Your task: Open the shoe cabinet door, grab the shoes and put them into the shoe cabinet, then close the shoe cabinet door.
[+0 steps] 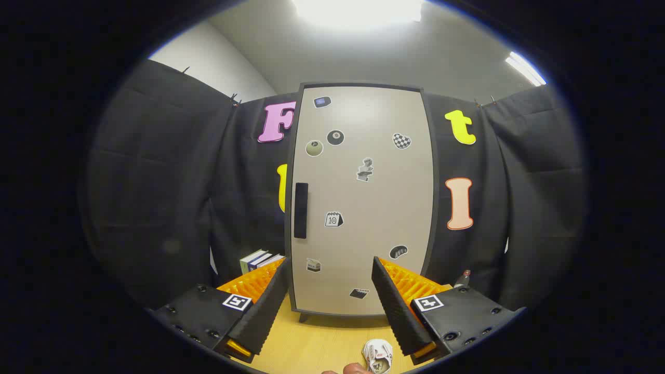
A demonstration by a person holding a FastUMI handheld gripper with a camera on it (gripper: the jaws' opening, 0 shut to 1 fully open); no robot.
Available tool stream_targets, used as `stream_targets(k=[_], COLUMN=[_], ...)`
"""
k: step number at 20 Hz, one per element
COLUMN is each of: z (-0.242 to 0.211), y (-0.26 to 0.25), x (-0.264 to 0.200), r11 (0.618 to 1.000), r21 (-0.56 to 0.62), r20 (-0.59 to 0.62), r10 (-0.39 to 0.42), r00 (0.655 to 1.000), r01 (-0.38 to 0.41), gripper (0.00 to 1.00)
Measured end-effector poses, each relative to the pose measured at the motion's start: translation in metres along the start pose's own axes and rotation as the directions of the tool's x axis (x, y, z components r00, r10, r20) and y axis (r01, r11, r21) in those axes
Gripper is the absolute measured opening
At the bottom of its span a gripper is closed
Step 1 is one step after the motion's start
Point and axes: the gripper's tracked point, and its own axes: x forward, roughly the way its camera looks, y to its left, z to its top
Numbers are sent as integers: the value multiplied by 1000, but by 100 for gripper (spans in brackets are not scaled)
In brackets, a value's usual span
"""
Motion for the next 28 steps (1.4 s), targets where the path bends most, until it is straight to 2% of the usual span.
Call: stream_targets(k=[18, 28], z=[11, 17], y=[13, 23], x=[-8, 8], r11=[1000, 1000], r21=[-25, -20], r20=[42, 25], r10=[12, 10], r00=[999, 1000], r01=[-11, -9], gripper=[97, 97])
